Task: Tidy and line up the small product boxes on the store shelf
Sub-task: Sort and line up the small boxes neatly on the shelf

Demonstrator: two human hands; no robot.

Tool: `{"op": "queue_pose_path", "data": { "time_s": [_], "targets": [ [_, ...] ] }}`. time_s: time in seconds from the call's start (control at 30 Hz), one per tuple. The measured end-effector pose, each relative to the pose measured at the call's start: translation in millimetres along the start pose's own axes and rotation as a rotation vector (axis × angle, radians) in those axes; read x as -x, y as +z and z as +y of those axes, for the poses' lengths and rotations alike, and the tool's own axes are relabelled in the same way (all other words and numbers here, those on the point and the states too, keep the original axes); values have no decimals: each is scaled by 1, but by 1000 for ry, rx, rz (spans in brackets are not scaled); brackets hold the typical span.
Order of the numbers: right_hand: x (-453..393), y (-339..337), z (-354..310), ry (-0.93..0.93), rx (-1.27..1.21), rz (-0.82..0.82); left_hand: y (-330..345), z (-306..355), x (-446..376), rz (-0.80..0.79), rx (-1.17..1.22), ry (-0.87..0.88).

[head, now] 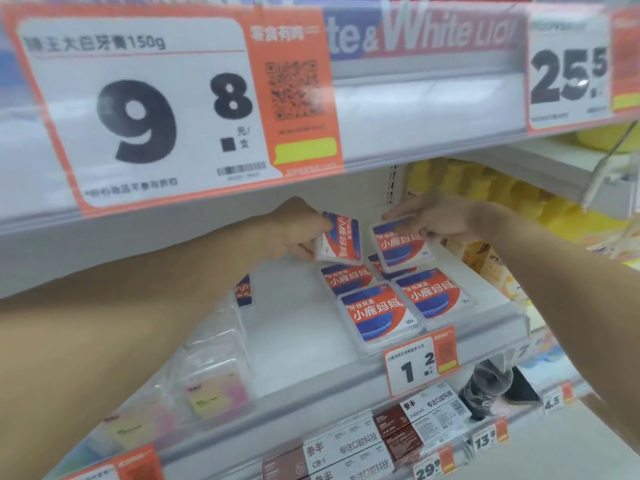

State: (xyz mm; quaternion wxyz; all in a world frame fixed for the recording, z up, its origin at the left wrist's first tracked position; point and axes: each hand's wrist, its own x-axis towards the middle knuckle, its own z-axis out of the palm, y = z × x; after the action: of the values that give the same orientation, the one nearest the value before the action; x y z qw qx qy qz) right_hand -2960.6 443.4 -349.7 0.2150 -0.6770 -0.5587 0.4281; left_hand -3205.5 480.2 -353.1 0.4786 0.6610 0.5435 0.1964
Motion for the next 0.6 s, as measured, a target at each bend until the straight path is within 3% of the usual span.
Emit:
{"op": "queue_pose_path", "data": {
  "time_s": [0.17,0.33,0.5,0.6],
  "targets": [
    [1,20,0,-12,408,104,11,-5,0,-13,95,-136],
    [-2,20,8,21,313,142,6,-13,0,-9,-498,-104],
    [-4,17,12,40,309,135,4,-8,2,-161,-689,-176],
    [-2,17,12,40,316,144,4,-2,-2,-48,-703,-105]
  ]
}}
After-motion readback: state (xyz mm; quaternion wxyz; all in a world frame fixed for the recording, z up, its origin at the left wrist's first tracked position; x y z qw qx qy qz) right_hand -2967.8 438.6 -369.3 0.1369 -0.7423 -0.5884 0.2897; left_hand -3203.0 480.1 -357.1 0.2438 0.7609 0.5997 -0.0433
